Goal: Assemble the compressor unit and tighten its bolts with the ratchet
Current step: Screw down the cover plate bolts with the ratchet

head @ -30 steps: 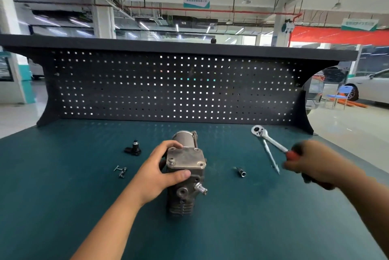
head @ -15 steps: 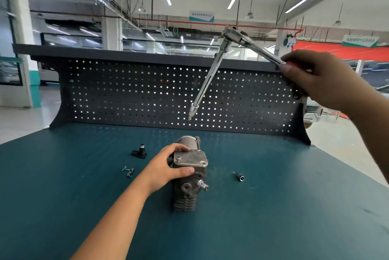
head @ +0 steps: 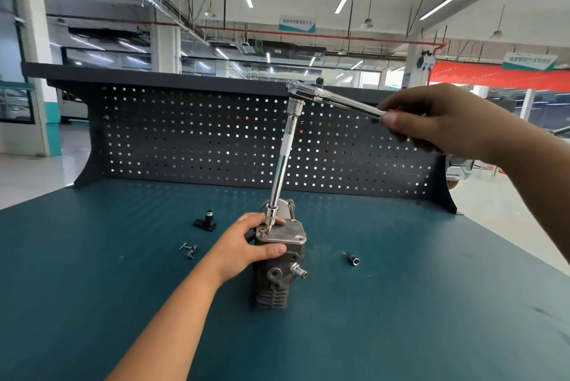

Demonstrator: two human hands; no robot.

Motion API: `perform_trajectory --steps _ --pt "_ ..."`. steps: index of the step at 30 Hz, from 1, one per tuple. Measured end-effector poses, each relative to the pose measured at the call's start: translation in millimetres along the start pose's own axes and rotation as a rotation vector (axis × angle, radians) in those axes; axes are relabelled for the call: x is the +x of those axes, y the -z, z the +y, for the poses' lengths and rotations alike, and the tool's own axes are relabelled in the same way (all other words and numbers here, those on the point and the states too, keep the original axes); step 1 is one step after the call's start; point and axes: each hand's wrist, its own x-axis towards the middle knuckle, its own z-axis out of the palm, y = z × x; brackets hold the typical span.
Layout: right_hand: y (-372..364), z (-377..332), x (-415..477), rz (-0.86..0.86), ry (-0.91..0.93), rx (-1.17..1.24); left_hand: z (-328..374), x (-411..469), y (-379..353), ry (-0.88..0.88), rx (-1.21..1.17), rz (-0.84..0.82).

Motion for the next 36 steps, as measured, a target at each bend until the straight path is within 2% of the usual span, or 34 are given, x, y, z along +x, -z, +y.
perform_trajectory --steps 6,36 --pt "0.3 2.5 1.9 0.042 -0.017 0.027 -0.7 0.0 0.6 0.009 0.010 0.005" --pt "0.5 -0.5 5.9 0.013 -0.052 -0.011 -4.6 2.1 1.0 -0.001 0.032 0.021"
